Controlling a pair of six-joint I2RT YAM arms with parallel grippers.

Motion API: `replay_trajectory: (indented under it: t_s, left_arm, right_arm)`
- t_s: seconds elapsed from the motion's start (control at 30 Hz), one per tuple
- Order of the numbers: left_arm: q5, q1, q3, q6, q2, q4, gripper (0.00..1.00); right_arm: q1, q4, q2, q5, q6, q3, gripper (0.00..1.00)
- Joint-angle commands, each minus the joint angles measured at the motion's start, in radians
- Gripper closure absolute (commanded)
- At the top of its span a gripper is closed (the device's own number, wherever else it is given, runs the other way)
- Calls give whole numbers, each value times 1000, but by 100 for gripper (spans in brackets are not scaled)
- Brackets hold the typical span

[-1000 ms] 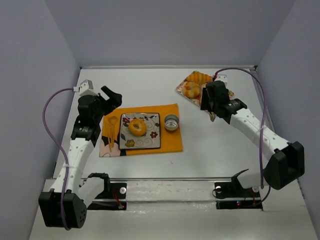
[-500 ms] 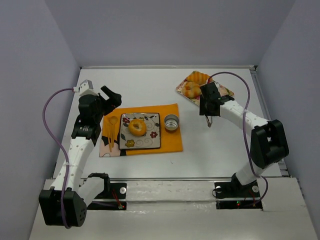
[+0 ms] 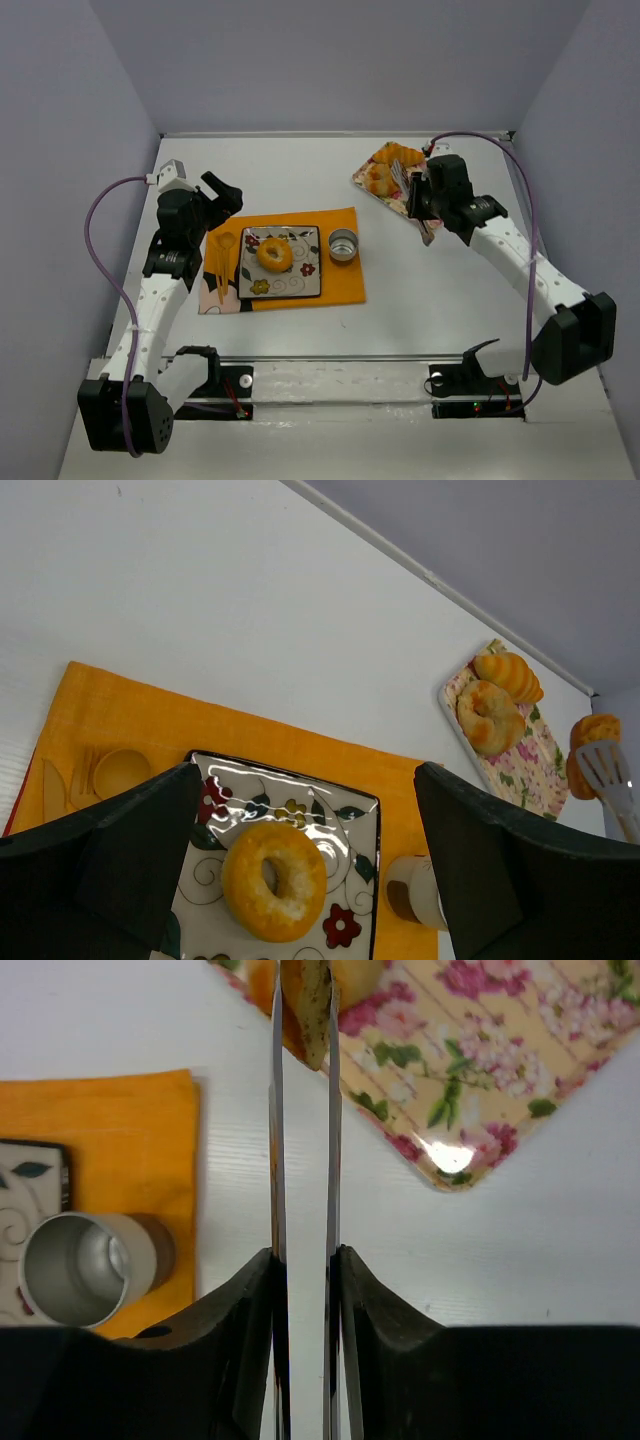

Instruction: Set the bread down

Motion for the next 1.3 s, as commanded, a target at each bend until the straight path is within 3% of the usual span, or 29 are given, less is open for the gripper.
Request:
replay_trajectory:
  t_s: [0.0, 0.17, 0.57, 0.8, 1.03, 1.27]
  left_arm:
    - [-2, 3, 20, 0, -12, 22, 1]
    - [1, 3, 23, 0, -11, 22, 1]
    - [-2, 3, 15, 6, -31, 19, 1]
    - [-2, 3, 12, 8, -34, 19, 1]
    - [0, 3, 9, 8, -41, 19, 1]
    - [1, 3, 7, 6, -43, 17, 1]
  right_arm:
    - [86, 113, -146, -322, -138, -11, 76]
    - [334, 147, -178, -410, -252, -31, 76]
    - [589, 69, 109, -490, -399, 92, 71]
    - [620, 52, 201, -485, -441, 123, 63]
    - [620, 46, 216, -456, -428, 132, 43]
    - [620, 47, 195, -438, -416, 136, 36]
